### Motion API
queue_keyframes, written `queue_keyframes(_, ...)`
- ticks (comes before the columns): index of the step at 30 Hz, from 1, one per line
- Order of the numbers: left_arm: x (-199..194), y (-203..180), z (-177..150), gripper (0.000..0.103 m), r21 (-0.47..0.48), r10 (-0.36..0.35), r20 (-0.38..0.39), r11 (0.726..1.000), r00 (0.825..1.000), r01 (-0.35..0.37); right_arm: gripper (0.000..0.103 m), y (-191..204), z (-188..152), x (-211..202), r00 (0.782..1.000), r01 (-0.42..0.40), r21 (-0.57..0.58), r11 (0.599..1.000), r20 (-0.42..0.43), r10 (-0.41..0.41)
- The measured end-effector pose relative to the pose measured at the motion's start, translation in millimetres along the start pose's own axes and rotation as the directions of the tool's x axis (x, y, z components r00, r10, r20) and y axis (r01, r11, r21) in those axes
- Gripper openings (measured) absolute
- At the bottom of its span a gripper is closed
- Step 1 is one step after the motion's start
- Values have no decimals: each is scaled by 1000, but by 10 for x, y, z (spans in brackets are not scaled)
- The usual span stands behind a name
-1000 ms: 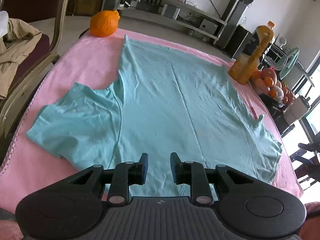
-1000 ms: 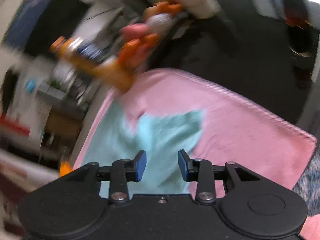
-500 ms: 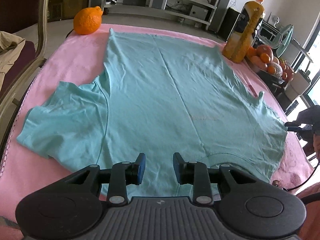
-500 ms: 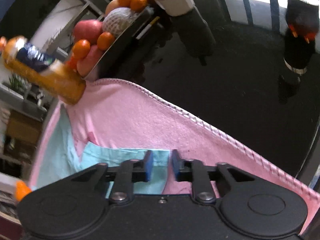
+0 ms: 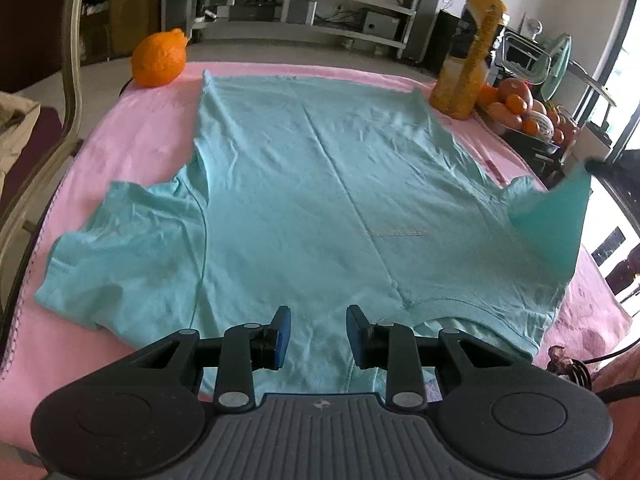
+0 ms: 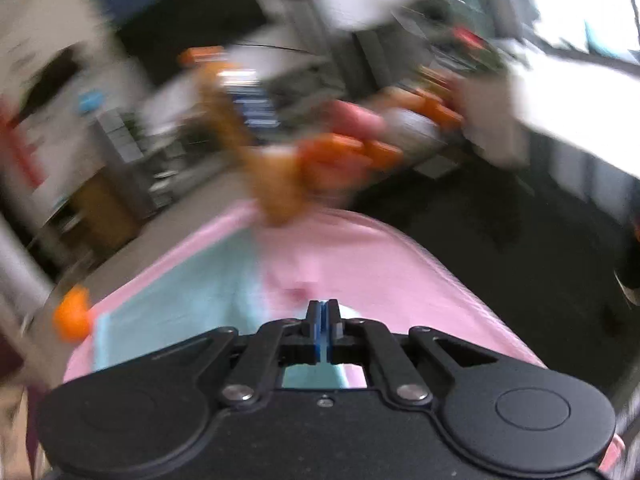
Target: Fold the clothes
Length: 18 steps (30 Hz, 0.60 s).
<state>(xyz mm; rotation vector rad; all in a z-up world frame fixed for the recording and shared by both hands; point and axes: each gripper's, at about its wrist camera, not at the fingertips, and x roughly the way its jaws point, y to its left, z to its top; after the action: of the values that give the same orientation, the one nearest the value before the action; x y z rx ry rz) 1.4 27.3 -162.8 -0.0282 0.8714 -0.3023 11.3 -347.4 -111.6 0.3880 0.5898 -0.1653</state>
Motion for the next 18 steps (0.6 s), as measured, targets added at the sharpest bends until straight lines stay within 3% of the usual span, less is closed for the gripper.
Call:
queue_keyframes(3,-20,-1,-16,29,11,7,4,1000,1000,-7,2,567,-183,-96,997,-72,-273,959,-20,69)
queue_keyframes(6,-26,7,-22,29,15,15,4,1000,1000,-15,2,1097,-608,-31,993,-107,-578,809,-103,57)
queue_keyframes(9,-29,25,-25,29,11,17,2,1000,1000,-17,4,1357,-1010,72,984,-128,-758,640,-178,-14)
queue_keyframes(11,-34,38,-25,29,4,15,2,1000,1000,-15,6,1388,-1105,73,978,-137,-798,587,-202,-47)
queue_keyframes(13,-30,50,-18,29,-5,12,0,1000,1000,-12,9,1310,-1024,-15,978,-137,-770,623,-206,-40)
queue_keyframes(15,-25,46,-12,29,-10,11,-3,1000,1000,-11,22,1126,-800,-72,977,-143,-673,726,-214,-6)
queue_keyframes(17,-23,38,-10,29,-8,10,-3,1000,1000,-10,46,807,-519,-74,980,-108,-483,869,-197,12)
queue_keyframes(18,-20,35,-9,30,-5,12,-2,1000,1000,-12,46,623,-403,-34,981,-86,-357,930,-194,16)
